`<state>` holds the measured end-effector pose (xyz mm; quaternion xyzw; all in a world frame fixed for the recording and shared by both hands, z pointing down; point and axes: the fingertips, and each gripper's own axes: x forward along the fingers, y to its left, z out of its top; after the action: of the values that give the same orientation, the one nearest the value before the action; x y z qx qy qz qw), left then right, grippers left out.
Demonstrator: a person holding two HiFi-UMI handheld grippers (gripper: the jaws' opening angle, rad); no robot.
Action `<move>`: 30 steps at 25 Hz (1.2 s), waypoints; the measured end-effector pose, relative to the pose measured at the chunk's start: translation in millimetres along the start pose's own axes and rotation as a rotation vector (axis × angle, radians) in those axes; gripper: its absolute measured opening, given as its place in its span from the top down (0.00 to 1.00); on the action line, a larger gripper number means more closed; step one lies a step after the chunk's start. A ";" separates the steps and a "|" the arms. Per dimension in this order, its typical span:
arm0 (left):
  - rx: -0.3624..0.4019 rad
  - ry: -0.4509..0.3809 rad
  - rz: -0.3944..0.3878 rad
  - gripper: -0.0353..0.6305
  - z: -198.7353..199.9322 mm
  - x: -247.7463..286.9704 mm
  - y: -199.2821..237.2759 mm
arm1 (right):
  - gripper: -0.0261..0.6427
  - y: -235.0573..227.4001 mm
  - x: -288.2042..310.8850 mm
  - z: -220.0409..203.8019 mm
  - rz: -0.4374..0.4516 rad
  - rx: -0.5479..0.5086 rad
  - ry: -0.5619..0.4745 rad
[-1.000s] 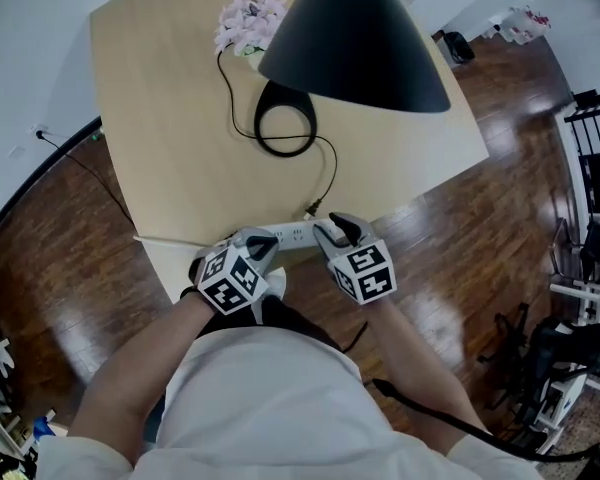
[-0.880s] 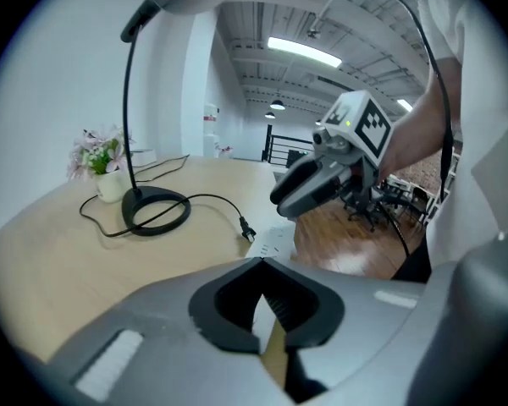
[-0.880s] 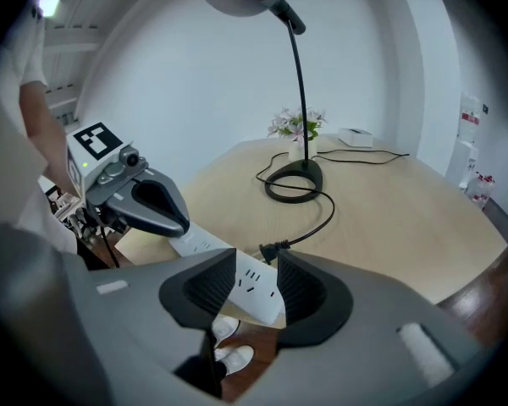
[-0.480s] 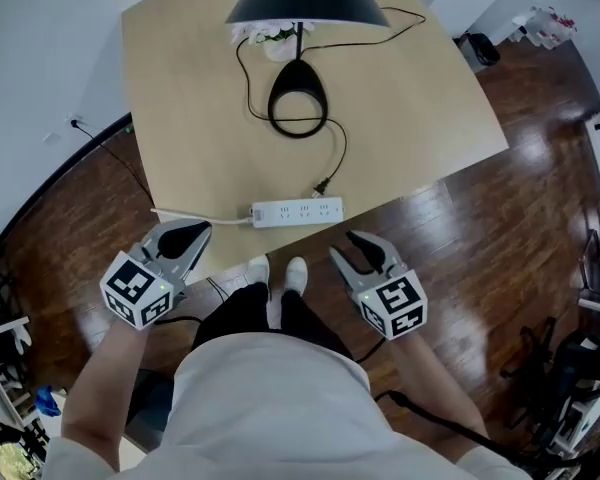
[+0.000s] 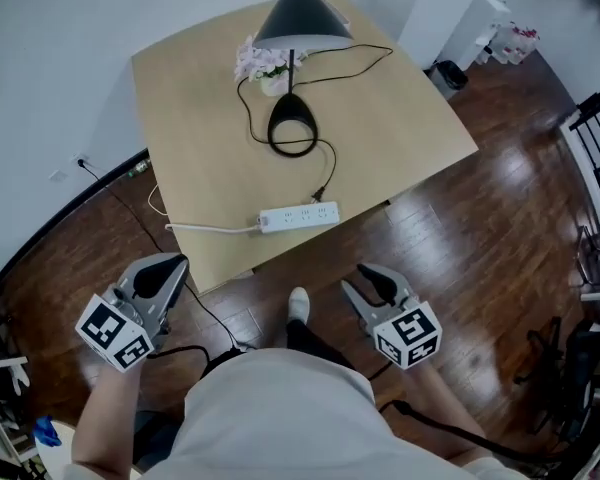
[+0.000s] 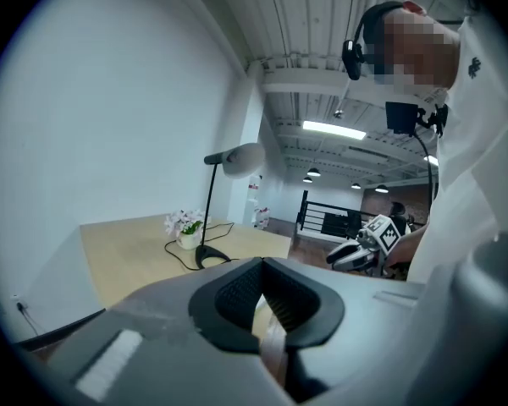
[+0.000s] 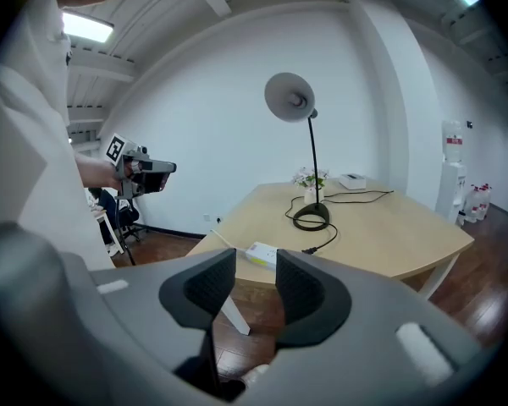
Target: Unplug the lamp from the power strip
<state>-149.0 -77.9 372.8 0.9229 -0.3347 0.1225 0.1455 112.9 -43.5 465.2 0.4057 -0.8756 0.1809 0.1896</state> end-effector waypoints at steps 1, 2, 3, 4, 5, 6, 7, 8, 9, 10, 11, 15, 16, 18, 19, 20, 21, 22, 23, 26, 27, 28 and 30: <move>0.003 -0.036 -0.005 0.94 2.0 -9.7 -9.4 | 0.73 12.8 -4.1 1.0 -0.004 -0.011 -0.008; 0.002 -0.073 -0.006 0.94 2.7 -20.3 -18.6 | 0.73 26.9 -8.8 1.2 -0.008 -0.021 -0.014; -0.003 -0.106 -0.009 0.94 1.4 -31.9 -28.7 | 0.73 42.5 -14.6 0.4 -0.012 -0.027 -0.018; -0.010 -0.130 -0.018 0.94 -2.5 -44.3 -40.3 | 0.73 59.5 -21.4 -1.2 -0.016 -0.030 -0.023; -0.014 -0.145 -0.036 0.94 -8.4 -56.8 -53.2 | 0.73 76.9 -29.0 -3.3 -0.024 -0.030 -0.030; -0.010 -0.150 -0.061 0.94 -15.2 -69.1 -66.4 | 0.73 94.3 -36.8 -5.4 -0.034 -0.027 -0.039; 0.003 -0.150 -0.087 0.94 -21.8 -81.1 -78.7 | 0.73 111.6 -44.7 -7.5 -0.046 -0.021 -0.050; 0.023 -0.144 -0.111 0.94 -28.0 -93.0 -89.6 | 0.73 129.1 -52.5 -10.2 -0.057 -0.012 -0.060; 0.043 -0.135 -0.130 0.94 -34.4 -105.4 -99.5 | 0.73 147.6 -60.4 -14.2 -0.064 -0.001 -0.067; 0.057 -0.124 -0.146 0.94 -41.5 -118.5 -108.4 | 0.73 167.0 -68.4 -19.7 -0.066 0.010 -0.070; 0.062 -0.114 -0.157 0.94 -48.5 -131.6 -116.0 | 0.73 185.9 -75.7 -26.2 -0.065 0.016 -0.069; 0.081 -0.103 -0.186 0.94 -67.5 -171.3 -149.4 | 0.73 239.7 -108.3 -48.4 -0.052 0.007 -0.055; 0.096 -0.102 -0.190 0.94 -70.1 -177.4 -159.2 | 0.73 246.8 -118.0 -51.1 -0.052 0.004 -0.059; 0.118 -0.095 -0.195 0.94 -75.0 -187.5 -178.6 | 0.73 259.2 -138.0 -53.6 -0.049 0.008 -0.074; 0.122 -0.088 -0.197 0.94 -78.2 -192.5 -188.5 | 0.73 266.1 -148.8 -54.0 -0.047 0.012 -0.082; 0.122 -0.081 -0.201 0.94 -81.8 -197.8 -198.8 | 0.73 273.4 -159.8 -54.4 -0.046 0.012 -0.089; 0.124 -0.077 -0.205 0.94 -85.4 -203.3 -209.3 | 0.73 280.6 -170.5 -54.7 -0.045 0.007 -0.095; 0.131 -0.076 -0.208 0.94 -88.1 -208.5 -219.8 | 0.73 287.2 -181.0 -55.2 -0.044 0.000 -0.100; 0.142 -0.081 -0.208 0.94 -89.1 -212.6 -230.3 | 0.73 292.8 -191.5 -55.9 -0.043 -0.005 -0.107; 0.154 -0.095 -0.217 0.94 -89.6 -219.8 -263.7 | 0.73 304.7 -226.1 -62.7 -0.048 -0.006 -0.132; 0.153 -0.096 -0.224 0.94 -90.1 -221.2 -275.5 | 0.73 307.5 -238.1 -67.2 -0.053 -0.005 -0.140; 0.153 -0.101 -0.233 0.94 -90.0 -222.4 -287.7 | 0.73 310.1 -249.5 -72.9 -0.057 -0.002 -0.147; 0.164 -0.125 -0.245 0.94 -88.5 -226.2 -311.7 | 0.73 315.7 -269.0 -86.5 -0.061 0.011 -0.158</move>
<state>-125.4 313.4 323.7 0.9715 -0.2169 0.0733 0.0623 44.0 361.0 359.5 0.4463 -0.8740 0.1471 0.1233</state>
